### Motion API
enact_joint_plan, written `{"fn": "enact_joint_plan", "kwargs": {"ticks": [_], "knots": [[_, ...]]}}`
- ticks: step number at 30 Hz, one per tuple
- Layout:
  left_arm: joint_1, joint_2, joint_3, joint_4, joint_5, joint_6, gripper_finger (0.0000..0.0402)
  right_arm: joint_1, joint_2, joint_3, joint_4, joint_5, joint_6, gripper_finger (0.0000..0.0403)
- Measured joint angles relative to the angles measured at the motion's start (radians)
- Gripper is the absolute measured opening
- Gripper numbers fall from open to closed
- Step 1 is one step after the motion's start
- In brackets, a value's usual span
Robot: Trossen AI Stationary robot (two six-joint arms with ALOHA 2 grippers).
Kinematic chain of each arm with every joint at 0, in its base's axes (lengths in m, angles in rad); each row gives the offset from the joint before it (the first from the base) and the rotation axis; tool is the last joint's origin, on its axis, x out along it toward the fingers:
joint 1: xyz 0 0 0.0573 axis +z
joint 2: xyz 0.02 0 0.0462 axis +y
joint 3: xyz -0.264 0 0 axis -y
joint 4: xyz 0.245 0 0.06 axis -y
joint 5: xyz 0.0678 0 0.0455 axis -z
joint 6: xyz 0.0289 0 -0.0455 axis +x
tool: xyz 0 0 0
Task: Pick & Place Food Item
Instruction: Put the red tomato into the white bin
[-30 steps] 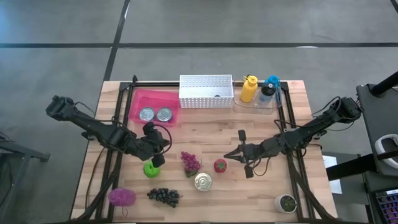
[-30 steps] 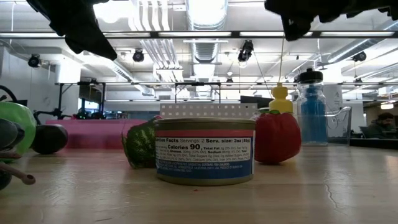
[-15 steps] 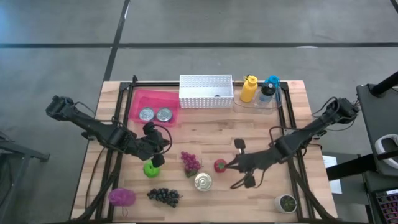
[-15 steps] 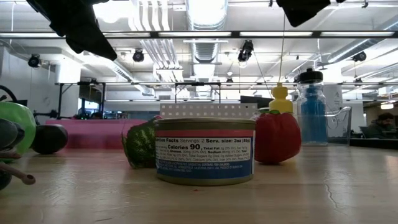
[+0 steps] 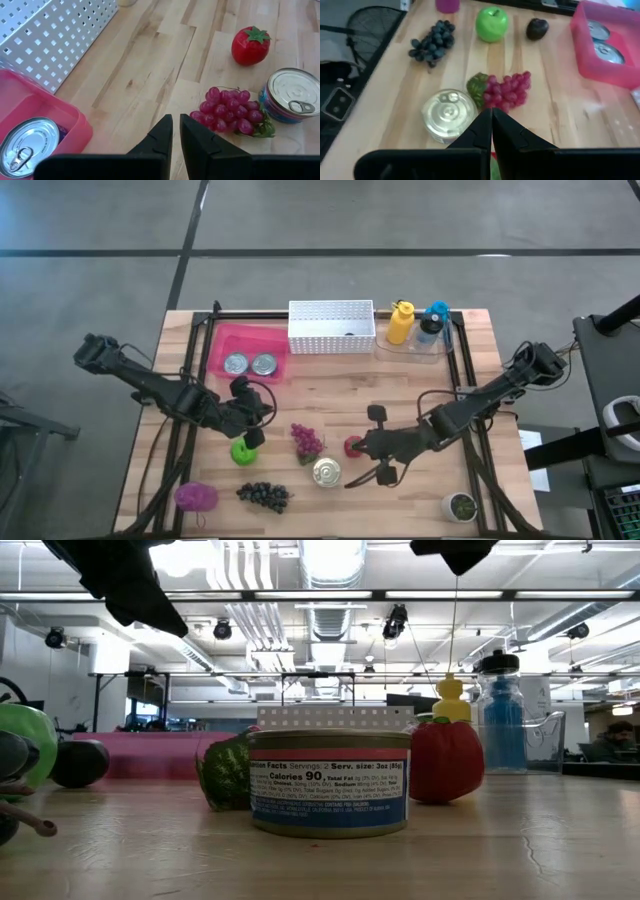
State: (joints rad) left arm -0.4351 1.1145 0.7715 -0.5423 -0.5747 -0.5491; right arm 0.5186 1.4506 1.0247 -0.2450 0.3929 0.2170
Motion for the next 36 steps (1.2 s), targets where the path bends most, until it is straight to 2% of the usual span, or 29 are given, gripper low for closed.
{"fn": "enact_joint_plan", "kwargs": {"ticks": [36], "knots": [[0.000,0.000,-0.005,0.005,0.000,0.022,0.0038,0.000,0.001,0.035,-0.008,0.000,0.008,0.0008]]}}
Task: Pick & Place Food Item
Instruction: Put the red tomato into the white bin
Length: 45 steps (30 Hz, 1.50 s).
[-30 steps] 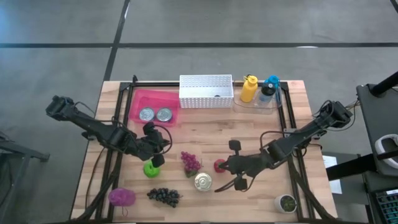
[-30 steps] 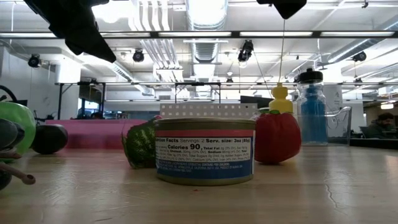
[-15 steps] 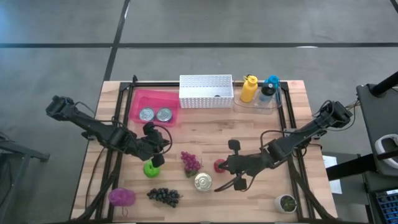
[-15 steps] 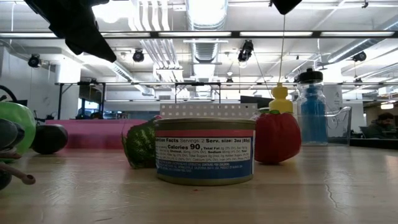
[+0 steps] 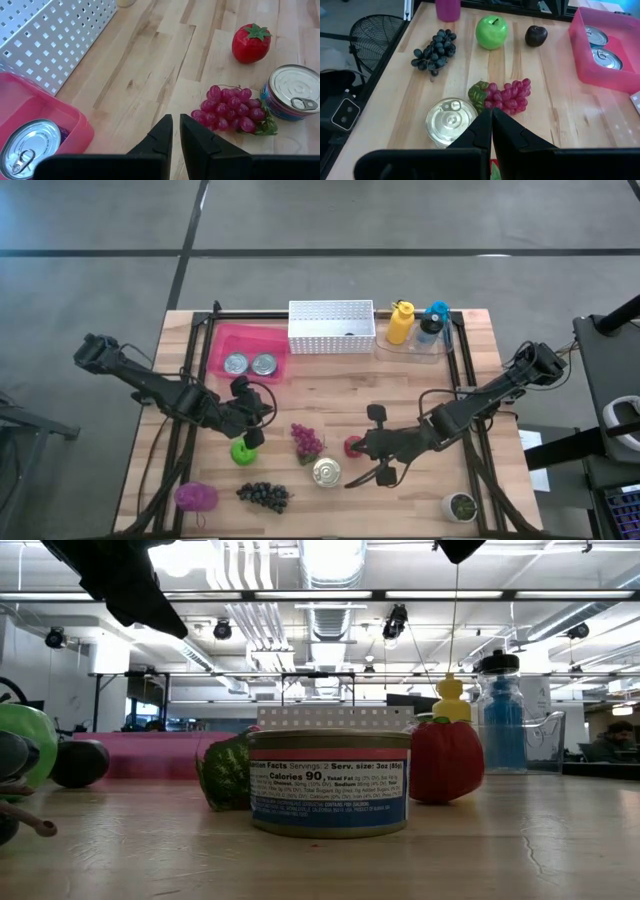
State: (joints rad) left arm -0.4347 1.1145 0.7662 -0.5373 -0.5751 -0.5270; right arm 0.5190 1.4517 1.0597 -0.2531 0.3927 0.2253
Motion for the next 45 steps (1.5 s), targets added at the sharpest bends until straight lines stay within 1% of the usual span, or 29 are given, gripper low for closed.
{"fn": "enact_joint_plan", "kwargs": {"ticks": [29,31,34,45], "knots": [[0.000,0.000,-0.001,0.003,0.000,0.003,0.0038,-0.003,0.000,-0.001,0.031,-0.002,0.000,0.0012],[0.000,0.000,-0.001,0.003,0.000,0.003,0.0038,-0.003,0.000,-0.001,0.023,-0.002,0.000,0.0022],[0.000,0.000,-0.001,0.003,0.000,0.003,0.0038,-0.003,0.000,-0.002,0.021,-0.004,-0.002,0.0049],[0.000,0.000,-0.002,0.003,0.000,0.003,0.0038,-0.003,0.000,-0.002,0.022,-0.009,-0.041,0.0183]]}}
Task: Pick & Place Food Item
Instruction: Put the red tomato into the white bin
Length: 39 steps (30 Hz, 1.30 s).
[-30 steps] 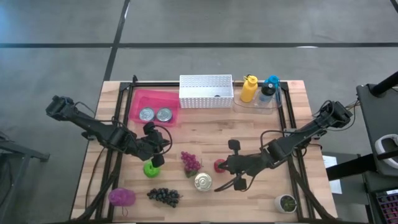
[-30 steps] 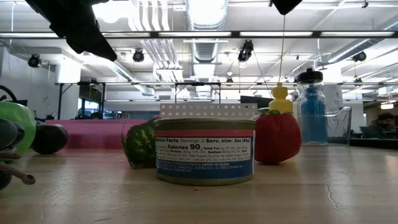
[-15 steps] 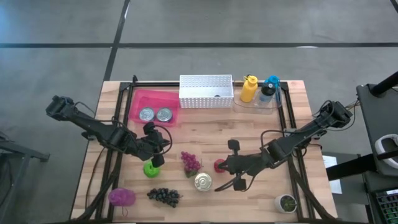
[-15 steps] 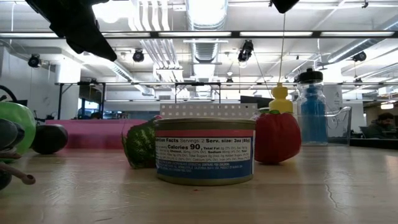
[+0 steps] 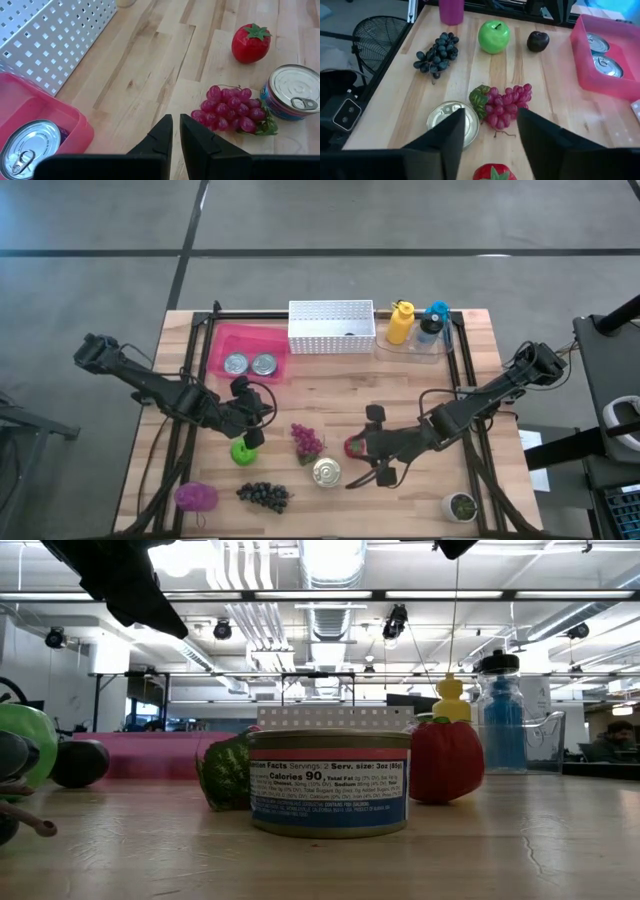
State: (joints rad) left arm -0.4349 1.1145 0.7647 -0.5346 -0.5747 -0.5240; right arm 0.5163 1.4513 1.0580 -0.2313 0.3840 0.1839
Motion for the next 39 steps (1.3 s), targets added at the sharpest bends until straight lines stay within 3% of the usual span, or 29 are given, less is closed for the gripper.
{"fn": "enact_joint_plan", "kwargs": {"ticks": [8,15,30,39], "knots": [[0.000,0.000,0.000,0.000,0.000,0.000,0.0038,0.000,0.000,0.000,0.003,0.000,-0.027,0.0257],[0.000,0.000,0.000,0.000,0.000,0.000,0.0038,0.001,0.000,0.000,0.003,0.000,-0.027,0.0294],[0.000,0.000,0.000,0.000,0.000,0.036,0.0038,0.000,0.000,0.000,0.004,0.001,-0.027,0.0318],[0.000,0.000,0.000,0.000,0.000,0.046,0.0038,0.000,0.000,0.000,0.014,0.001,-0.027,0.0309]]}}
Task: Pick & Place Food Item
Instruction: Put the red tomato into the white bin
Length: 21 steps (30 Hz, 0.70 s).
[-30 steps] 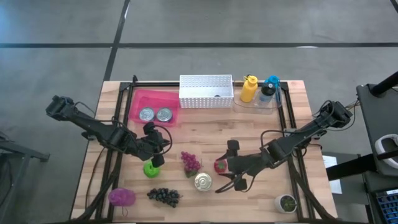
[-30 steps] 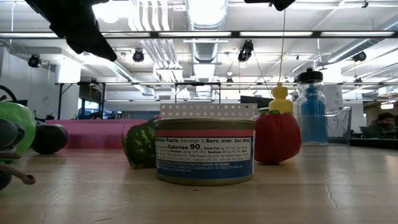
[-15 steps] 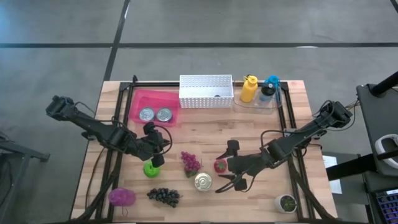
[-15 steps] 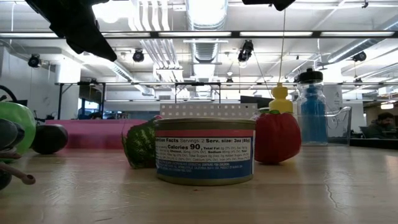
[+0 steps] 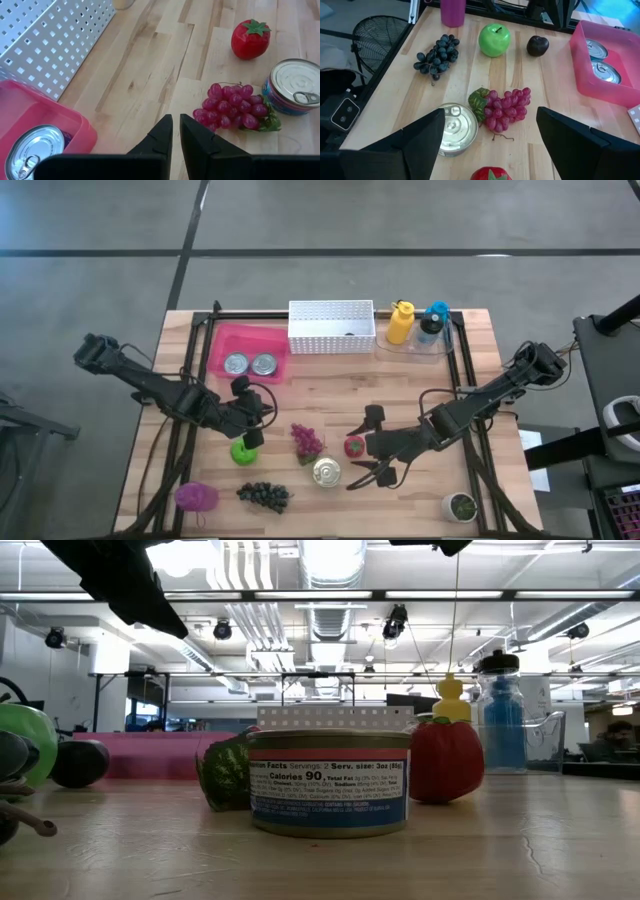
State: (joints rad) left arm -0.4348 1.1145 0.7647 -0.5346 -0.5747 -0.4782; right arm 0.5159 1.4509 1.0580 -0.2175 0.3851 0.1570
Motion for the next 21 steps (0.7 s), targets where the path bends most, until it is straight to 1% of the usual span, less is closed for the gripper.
{"fn": "enact_joint_plan", "kwargs": {"ticks": [5,9,16,21], "knots": [[0.000,0.000,0.000,0.000,0.000,0.001,0.0038,-0.004,0.000,0.000,0.007,0.000,0.006,0.0301],[0.000,0.000,0.000,0.000,0.000,0.003,0.0038,-0.003,0.013,-0.026,0.023,0.003,0.032,0.0296],[0.000,0.000,0.001,0.000,0.000,0.003,0.0038,-0.004,0.117,-0.054,0.025,-0.021,0.118,0.0295],[0.000,0.000,0.001,0.000,0.000,0.003,0.0038,-0.005,0.192,-0.054,0.022,-0.019,0.126,0.0302]]}}
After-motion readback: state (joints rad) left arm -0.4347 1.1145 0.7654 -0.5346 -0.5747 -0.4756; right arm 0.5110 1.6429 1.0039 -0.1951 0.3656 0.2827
